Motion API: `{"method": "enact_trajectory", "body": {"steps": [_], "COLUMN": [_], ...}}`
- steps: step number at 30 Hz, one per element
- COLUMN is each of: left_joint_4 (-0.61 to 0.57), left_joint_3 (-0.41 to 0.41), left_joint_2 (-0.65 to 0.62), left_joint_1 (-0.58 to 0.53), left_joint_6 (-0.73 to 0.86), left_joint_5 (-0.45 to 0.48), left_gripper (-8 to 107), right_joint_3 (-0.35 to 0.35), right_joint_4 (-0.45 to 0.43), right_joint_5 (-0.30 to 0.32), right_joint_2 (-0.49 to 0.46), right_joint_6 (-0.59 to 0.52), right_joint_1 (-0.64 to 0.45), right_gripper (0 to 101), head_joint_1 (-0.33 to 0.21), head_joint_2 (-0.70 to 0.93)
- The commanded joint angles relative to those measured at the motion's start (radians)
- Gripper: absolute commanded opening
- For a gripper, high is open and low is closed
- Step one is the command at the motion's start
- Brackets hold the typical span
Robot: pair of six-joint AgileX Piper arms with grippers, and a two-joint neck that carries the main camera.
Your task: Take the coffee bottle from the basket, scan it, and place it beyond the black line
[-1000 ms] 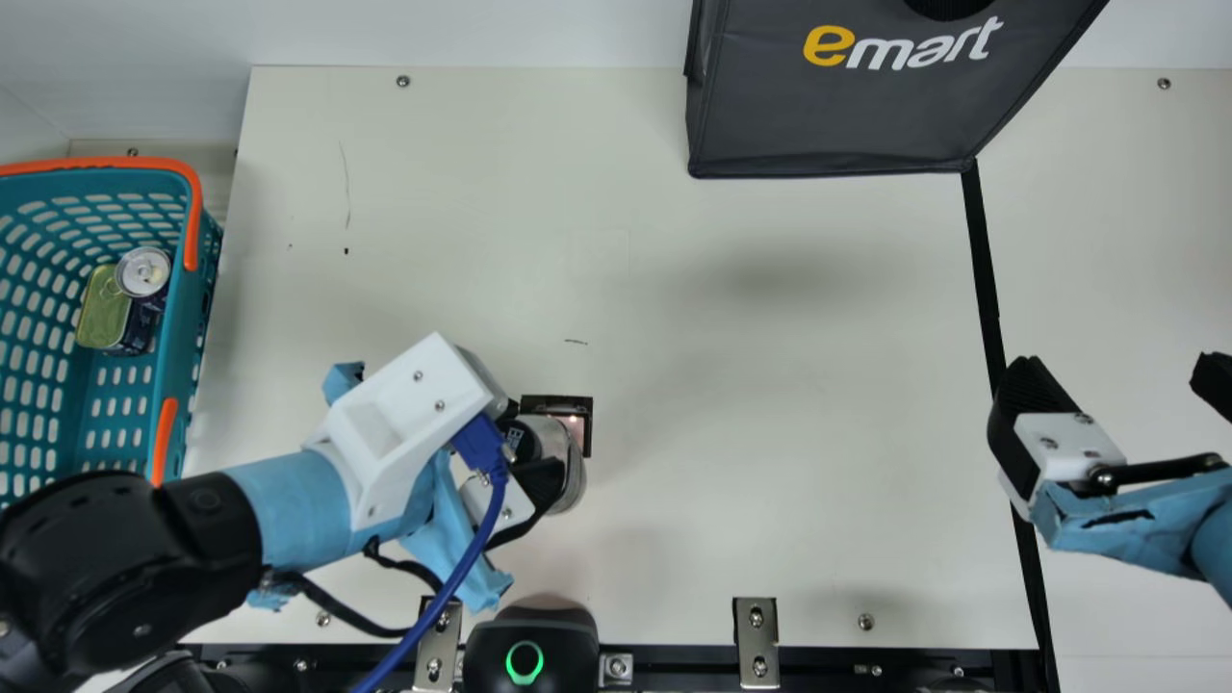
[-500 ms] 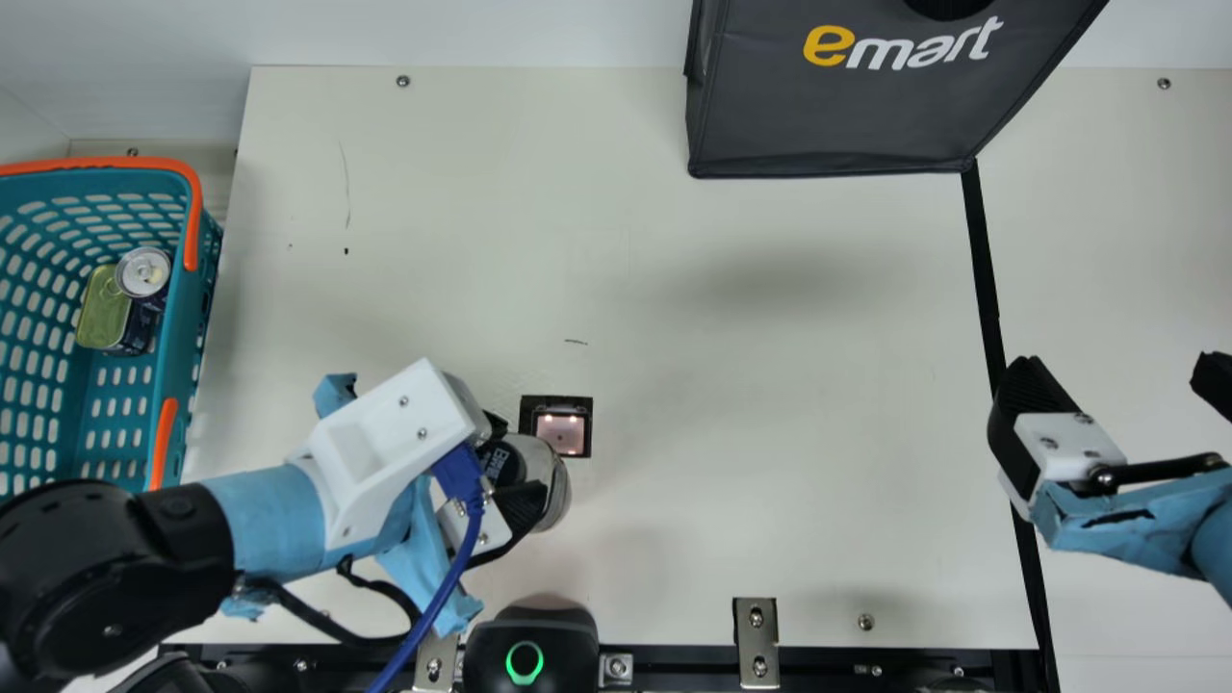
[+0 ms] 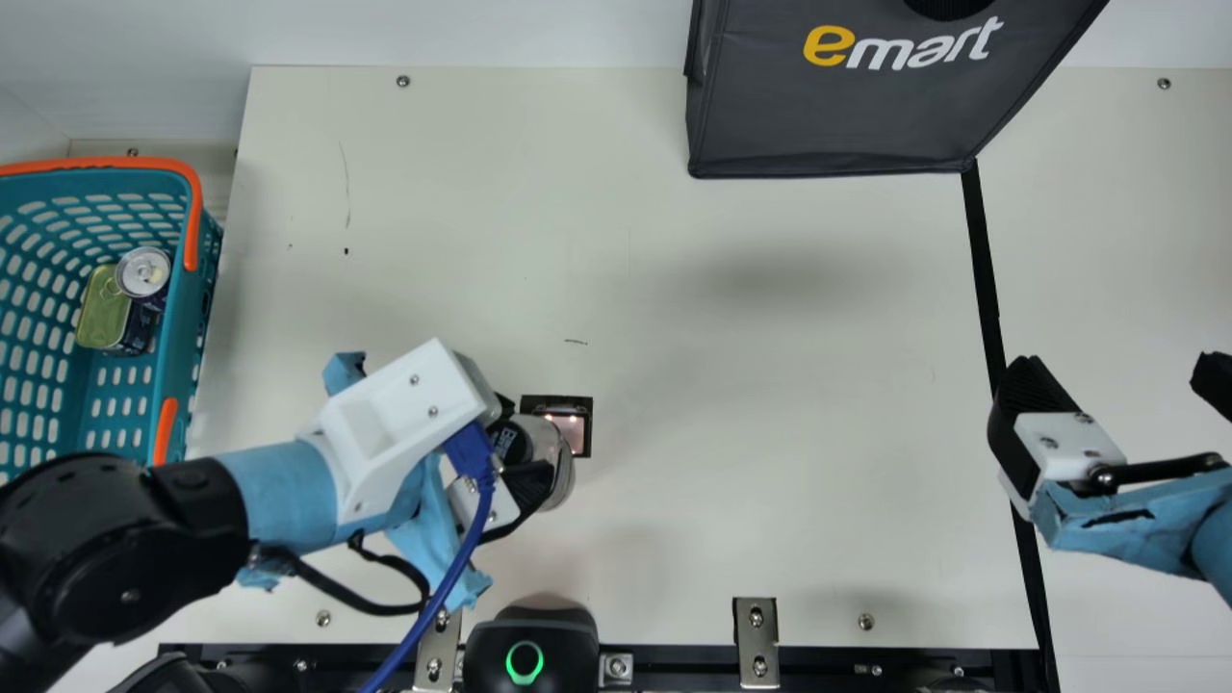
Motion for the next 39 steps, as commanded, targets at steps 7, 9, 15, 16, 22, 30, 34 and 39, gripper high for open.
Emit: {"method": "enact_trajectory", "body": {"steps": [7,9,15,16,22,30,34,39], "left_joint_4": [0.004,0.004,0.001,0.001,-0.002,-0.004,-0.006,-0.009], "left_joint_3": [-0.079,-0.102,-0.166,-0.176,-0.229,-0.294,-0.324,-0.353], "left_joint_2": [0.094,0.120,0.195,0.206,0.275,0.359,0.397,0.438], "left_joint_1": [0.000,-0.001,-0.004,-0.005,-0.006,-0.008,-0.009,-0.010], "left_joint_6": [0.009,0.011,0.018,0.018,0.025,0.030,0.032,0.038], "left_joint_5": [-0.025,-0.032,-0.053,-0.056,-0.074,-0.097,-0.104,-0.113], "left_gripper": [10,10,10,10,10,10,10,10], "right_joint_3": [0.000,0.000,0.000,0.000,0.000,0.000,0.000,0.000], "right_joint_4": [0.000,0.000,0.000,0.000,0.000,0.000,0.000,0.000], "right_joint_5": [0.001,0.001,0.001,0.001,0.001,0.001,0.002,0.002], "right_joint_2": [0.000,0.000,0.000,0.000,0.000,0.000,0.000,0.000], "right_joint_6": [0.000,0.000,0.000,0.000,0.000,0.000,0.000,0.000], "right_joint_1": [0.000,0.000,0.000,0.000,0.000,0.000,0.000,0.000], "right_gripper": [91,91,91,91,91,91,91,91], "head_joint_1": [-0.026,-0.026,-0.026,-0.026,-0.026,-0.026,-0.026,-0.026], "head_joint_2": [0.002,0.002,0.002,0.002,0.002,0.002,0.002,0.002]}}
